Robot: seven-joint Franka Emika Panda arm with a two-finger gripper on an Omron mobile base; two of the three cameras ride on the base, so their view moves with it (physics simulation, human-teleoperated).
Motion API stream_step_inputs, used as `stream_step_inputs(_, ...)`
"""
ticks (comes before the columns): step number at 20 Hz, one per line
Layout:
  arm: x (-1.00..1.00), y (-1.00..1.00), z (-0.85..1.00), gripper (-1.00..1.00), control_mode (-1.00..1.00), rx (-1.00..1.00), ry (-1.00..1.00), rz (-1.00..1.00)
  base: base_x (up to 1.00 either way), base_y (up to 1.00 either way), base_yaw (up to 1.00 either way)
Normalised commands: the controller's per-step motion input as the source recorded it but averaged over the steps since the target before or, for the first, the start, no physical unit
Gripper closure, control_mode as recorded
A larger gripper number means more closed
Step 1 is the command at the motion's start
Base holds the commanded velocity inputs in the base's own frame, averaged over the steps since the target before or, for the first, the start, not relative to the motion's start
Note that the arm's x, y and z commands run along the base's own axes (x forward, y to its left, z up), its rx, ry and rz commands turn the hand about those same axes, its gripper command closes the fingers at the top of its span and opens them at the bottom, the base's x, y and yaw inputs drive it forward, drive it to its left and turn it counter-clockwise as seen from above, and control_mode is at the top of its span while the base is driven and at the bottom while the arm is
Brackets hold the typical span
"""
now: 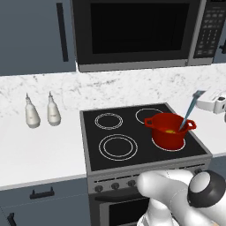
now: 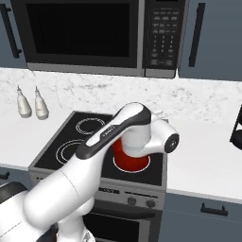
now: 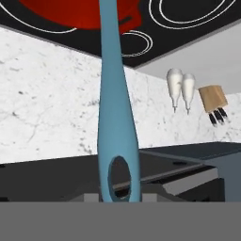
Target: Put the potato and lemon in the pot. Retrieve the spatula and lightly stir the vegetables in the pot.
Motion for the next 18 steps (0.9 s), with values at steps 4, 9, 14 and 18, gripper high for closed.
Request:
stream_step_inputs(4, 0.09, 0.11, -0.12, 1.00, -1.00, -0.07, 0.01, 0.00, 0.00, 0.00, 0.00)
stream_step_inputs(9, 0.09, 0.00, -0.13, 1.00, -1.00, -0.03, 0.05, 0.00, 0.00, 0.00, 0.00)
stream_step_inputs(14, 0.04, 0.01, -0.11, 1.00, -1.00, -0.03, 0.02, 0.00, 0.00, 0.00, 0.00)
stream_step_inputs(18, 0.07, 0.00, -0.16, 1.00, -1.00, 0.00, 0.03, 0.00, 0.00, 0.00, 0.00)
